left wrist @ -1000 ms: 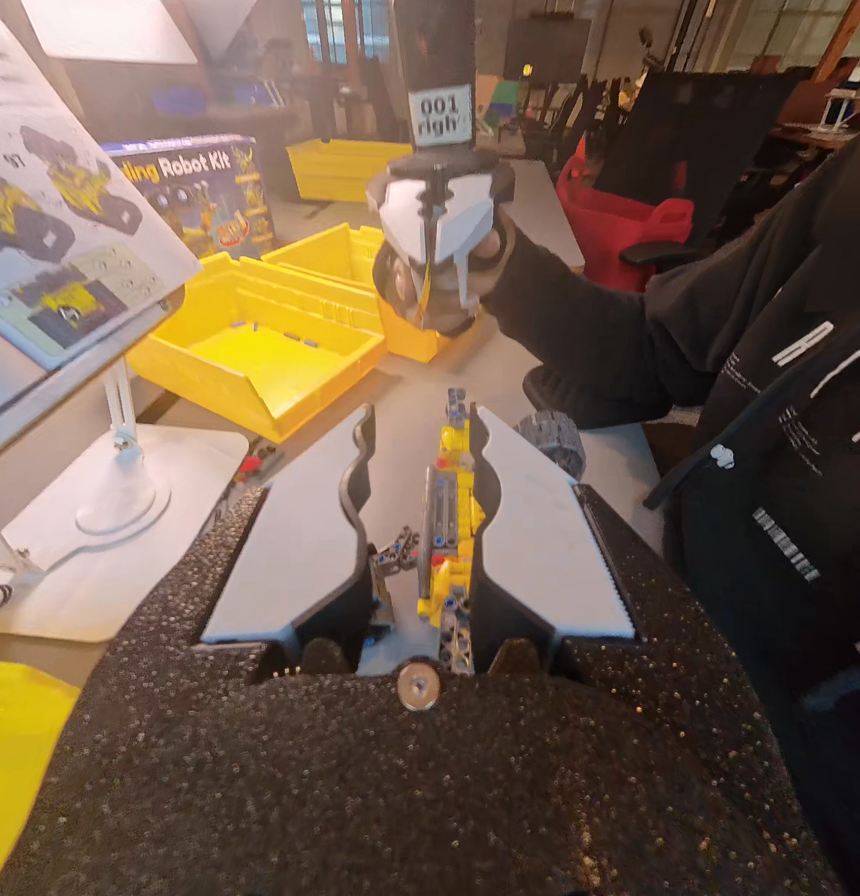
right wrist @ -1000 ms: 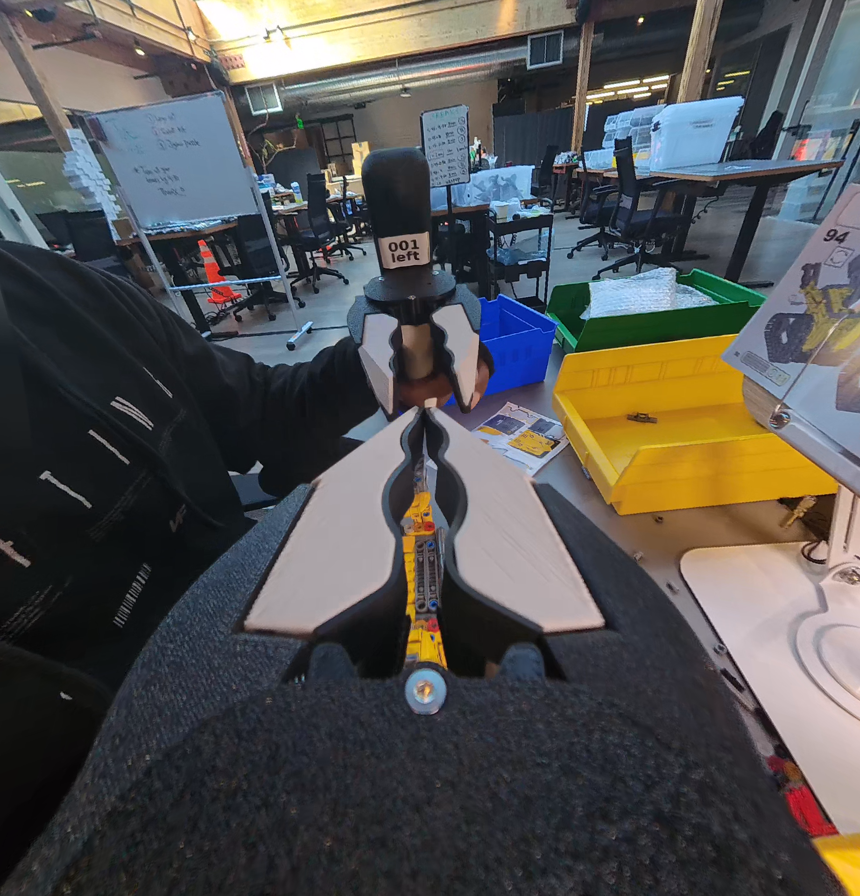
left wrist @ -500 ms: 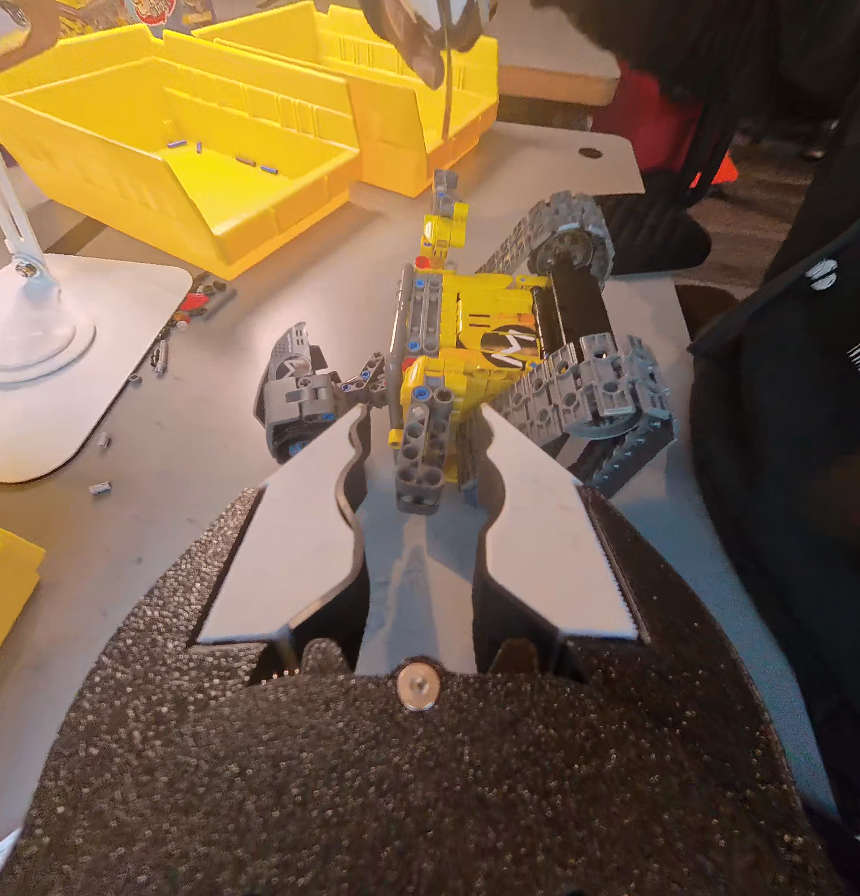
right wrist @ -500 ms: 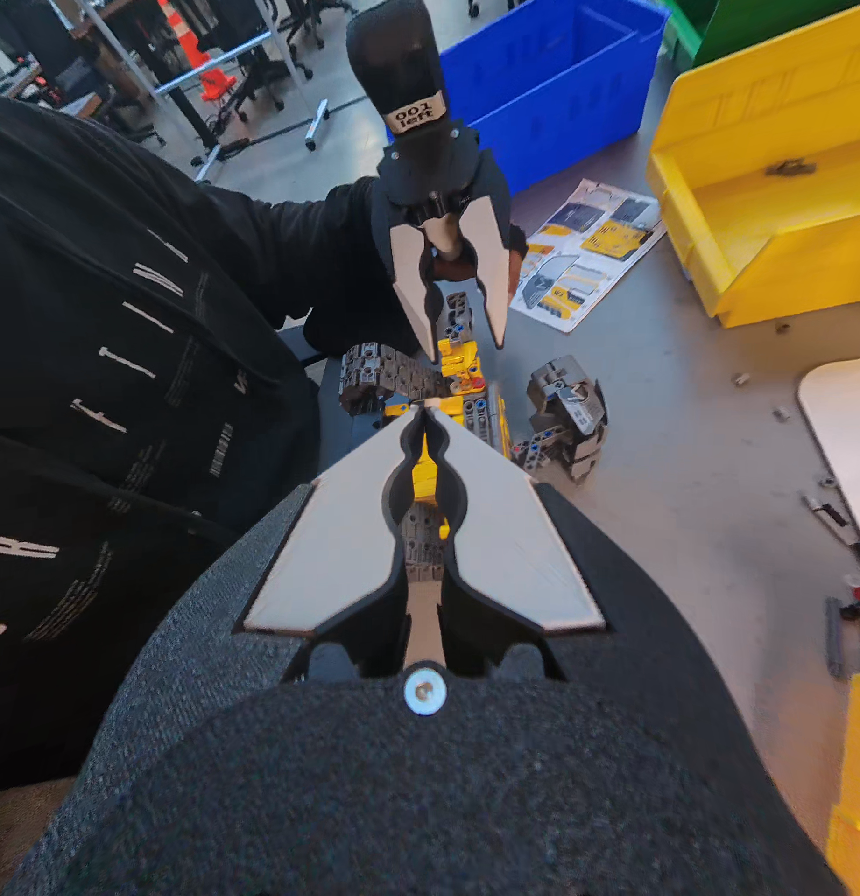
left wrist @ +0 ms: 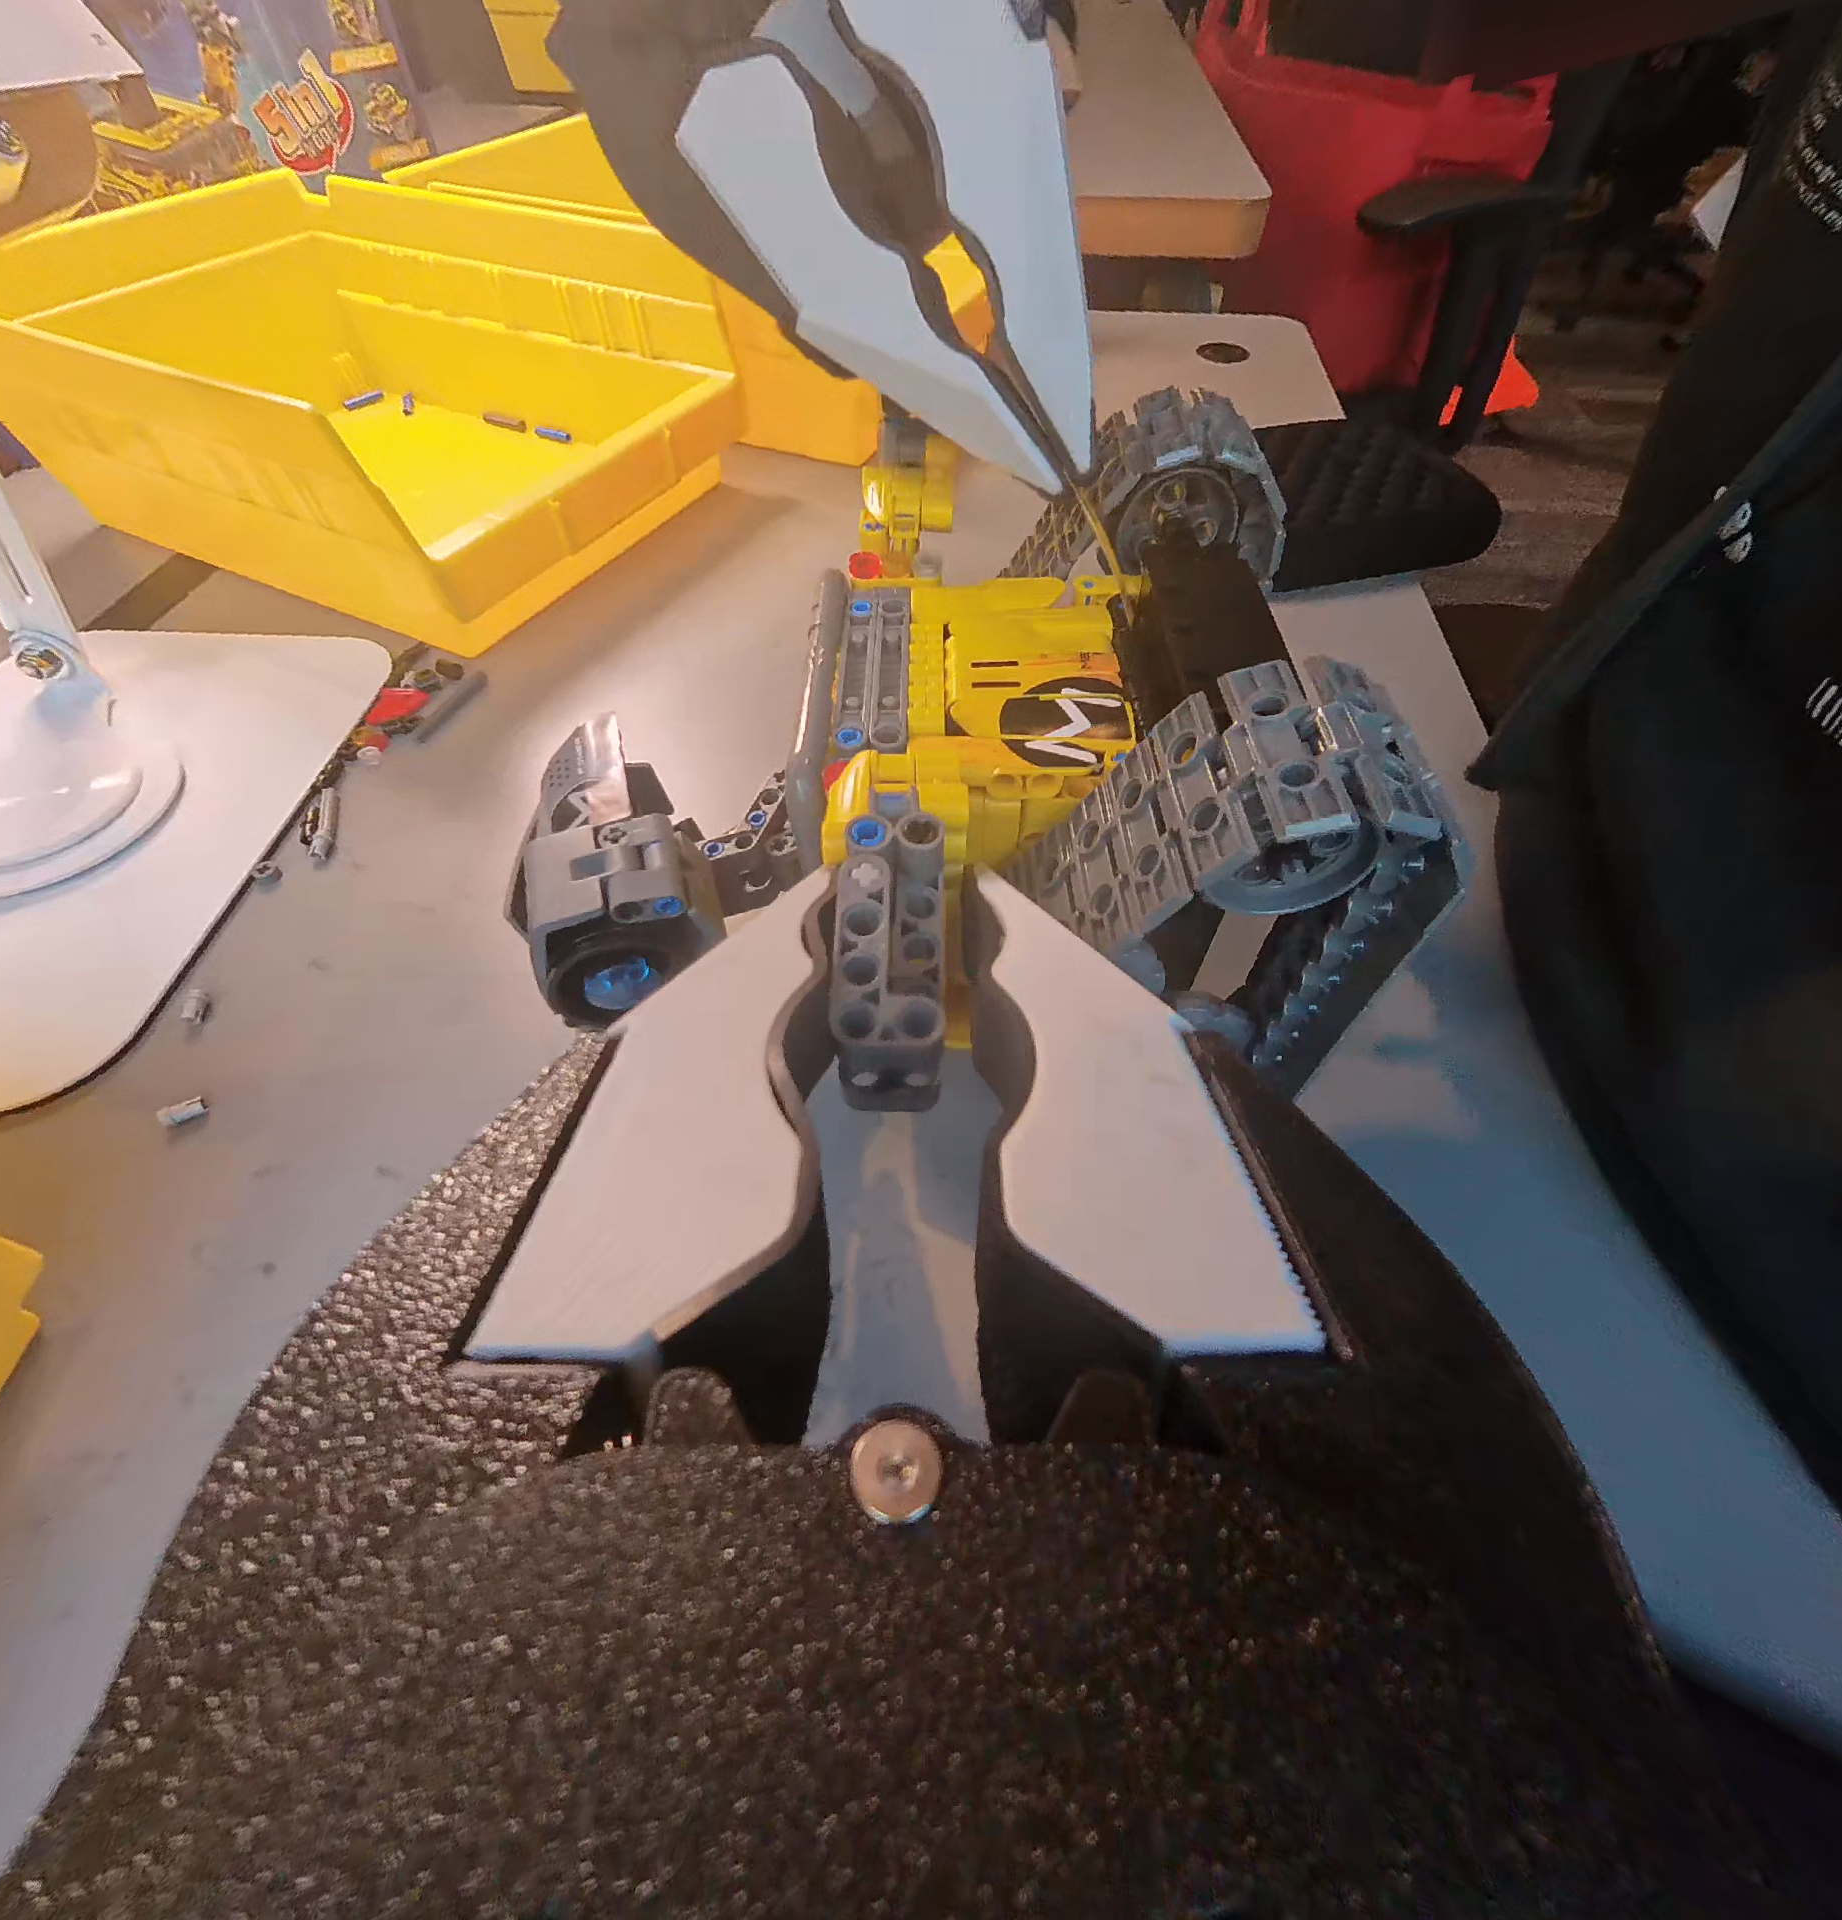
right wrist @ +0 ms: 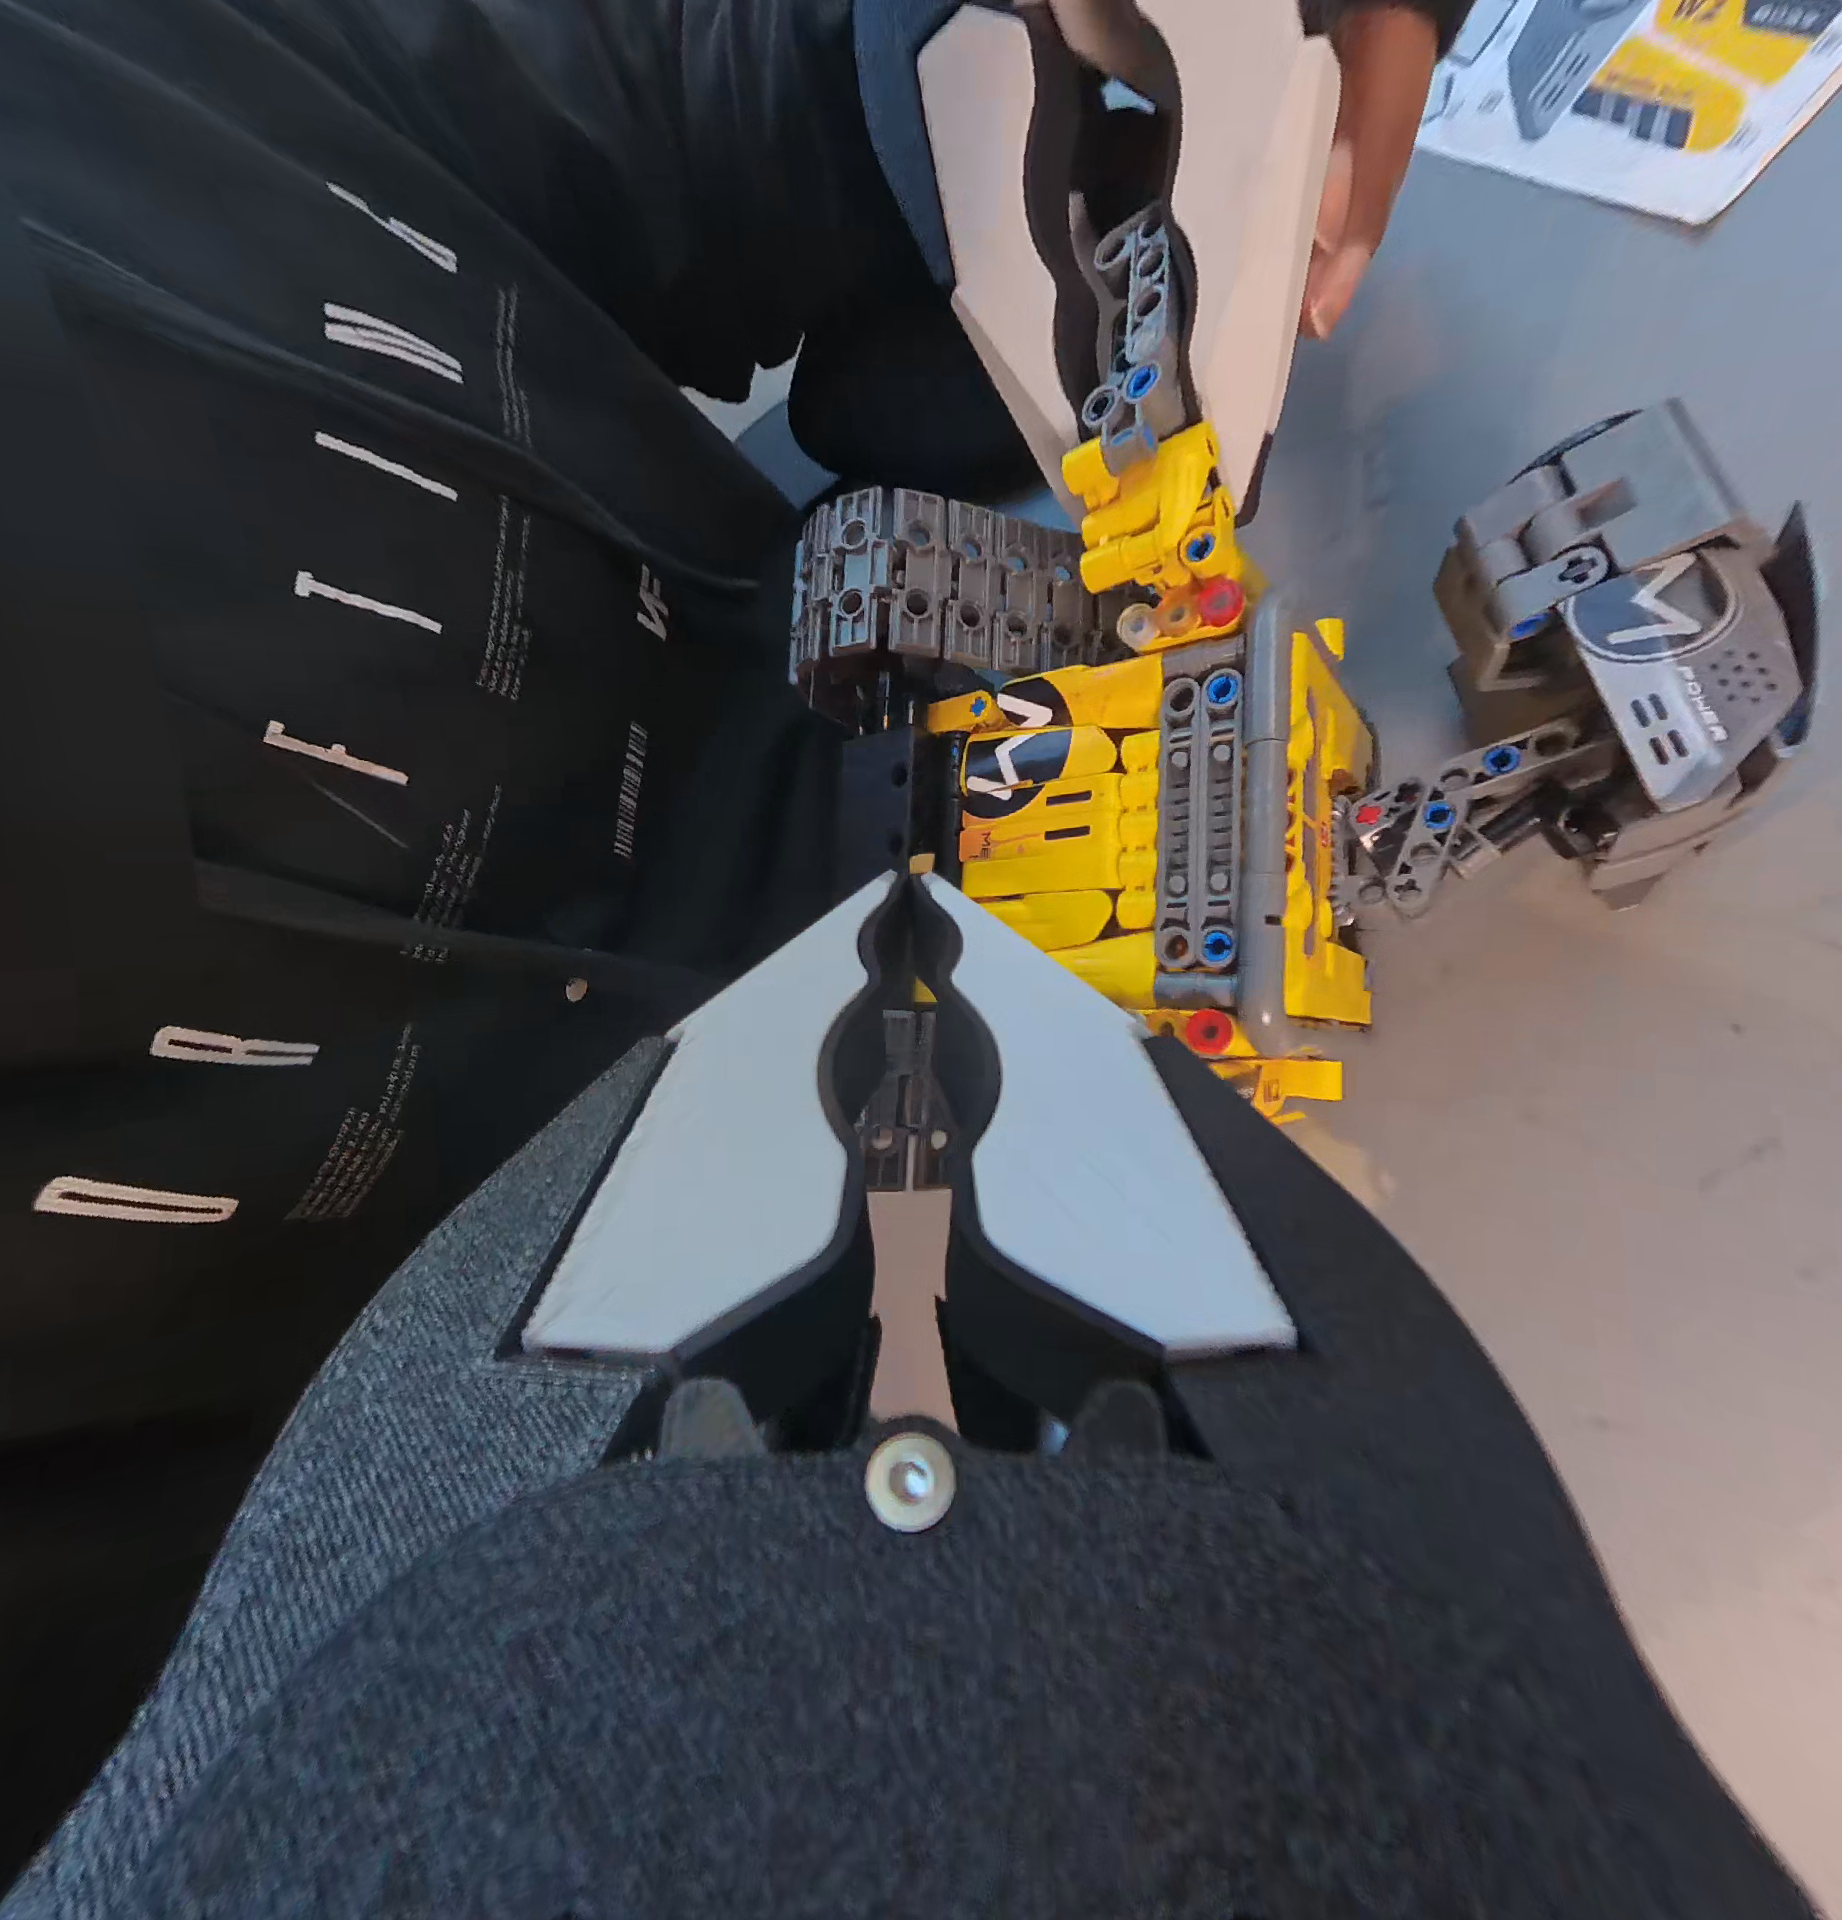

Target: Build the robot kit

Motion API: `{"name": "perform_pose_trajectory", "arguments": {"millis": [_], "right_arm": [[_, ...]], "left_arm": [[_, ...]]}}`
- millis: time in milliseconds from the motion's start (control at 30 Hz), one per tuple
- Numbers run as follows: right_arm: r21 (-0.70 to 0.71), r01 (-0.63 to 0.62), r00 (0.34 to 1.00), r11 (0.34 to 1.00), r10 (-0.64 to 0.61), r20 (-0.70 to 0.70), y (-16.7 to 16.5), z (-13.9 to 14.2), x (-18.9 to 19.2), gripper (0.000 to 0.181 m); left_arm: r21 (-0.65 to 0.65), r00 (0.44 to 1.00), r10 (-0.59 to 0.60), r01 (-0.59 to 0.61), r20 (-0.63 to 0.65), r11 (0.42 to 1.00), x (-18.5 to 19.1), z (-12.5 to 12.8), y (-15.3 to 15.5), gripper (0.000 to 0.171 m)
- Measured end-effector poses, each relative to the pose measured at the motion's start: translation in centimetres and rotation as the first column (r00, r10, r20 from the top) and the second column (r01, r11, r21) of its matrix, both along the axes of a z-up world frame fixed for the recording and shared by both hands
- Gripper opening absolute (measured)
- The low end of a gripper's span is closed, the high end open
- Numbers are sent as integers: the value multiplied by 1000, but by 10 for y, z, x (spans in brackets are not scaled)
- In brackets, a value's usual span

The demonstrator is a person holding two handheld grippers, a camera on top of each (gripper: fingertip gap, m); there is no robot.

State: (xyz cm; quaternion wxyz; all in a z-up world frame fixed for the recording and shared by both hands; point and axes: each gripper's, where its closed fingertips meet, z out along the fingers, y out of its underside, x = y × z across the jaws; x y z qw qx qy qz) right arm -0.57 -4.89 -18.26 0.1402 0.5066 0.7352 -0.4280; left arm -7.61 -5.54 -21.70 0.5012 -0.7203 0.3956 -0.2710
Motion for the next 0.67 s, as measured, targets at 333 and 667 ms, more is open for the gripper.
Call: {"name": "perform_pose_trajectory", "arguments": {"millis": [333,667], "right_arm": [[-38,-77,991,996,81,107,3,-2,-5,0],[-30,-163,971,986,166,172,3,-6,-8,0]], "left_arm": [[-3,998,-15,15,63,1000,0,1,1,20],[-4,997,-17,17,78,1000,0,1,1,20]]}}
